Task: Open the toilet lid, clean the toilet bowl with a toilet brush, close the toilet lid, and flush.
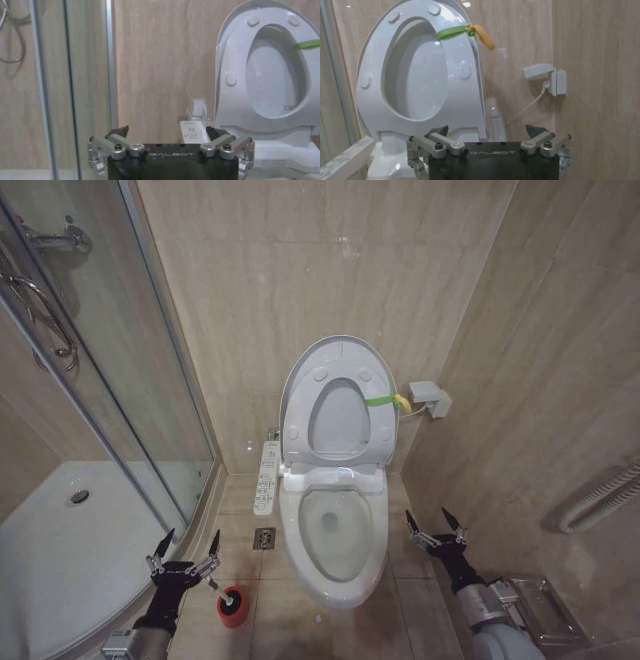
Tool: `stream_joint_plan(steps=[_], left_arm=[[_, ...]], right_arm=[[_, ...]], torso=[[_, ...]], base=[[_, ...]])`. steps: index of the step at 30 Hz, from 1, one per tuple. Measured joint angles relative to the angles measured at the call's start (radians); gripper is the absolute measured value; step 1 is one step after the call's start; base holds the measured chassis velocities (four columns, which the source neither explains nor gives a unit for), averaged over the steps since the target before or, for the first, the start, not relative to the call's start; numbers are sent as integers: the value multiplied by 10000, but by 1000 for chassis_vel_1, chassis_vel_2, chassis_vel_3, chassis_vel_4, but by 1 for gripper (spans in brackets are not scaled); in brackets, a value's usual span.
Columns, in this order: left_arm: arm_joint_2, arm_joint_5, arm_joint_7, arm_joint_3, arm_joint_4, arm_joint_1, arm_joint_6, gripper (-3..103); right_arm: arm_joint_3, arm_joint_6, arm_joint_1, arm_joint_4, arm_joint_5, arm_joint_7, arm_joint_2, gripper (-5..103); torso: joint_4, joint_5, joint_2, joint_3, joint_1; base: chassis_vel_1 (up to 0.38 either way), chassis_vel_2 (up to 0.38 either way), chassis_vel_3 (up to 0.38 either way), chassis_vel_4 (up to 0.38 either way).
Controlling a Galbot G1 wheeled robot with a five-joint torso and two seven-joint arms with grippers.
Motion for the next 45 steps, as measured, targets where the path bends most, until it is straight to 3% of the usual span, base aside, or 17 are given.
stream_joint_plan(steps=[21, 45], left_arm=[[-126, 401, 828, -677, 330, -211, -104, 100], [-999, 327, 985, -719, 536, -395, -67, 100]], right_arm=[[0, 0, 0, 0, 0, 0, 0, 100], [0, 0, 0, 0, 0, 0, 0, 100]], torso=[[0, 0, 0, 0, 0], [0, 1, 0, 0, 0]], base=[[0, 0, 0, 0], [0, 0, 0, 0]])
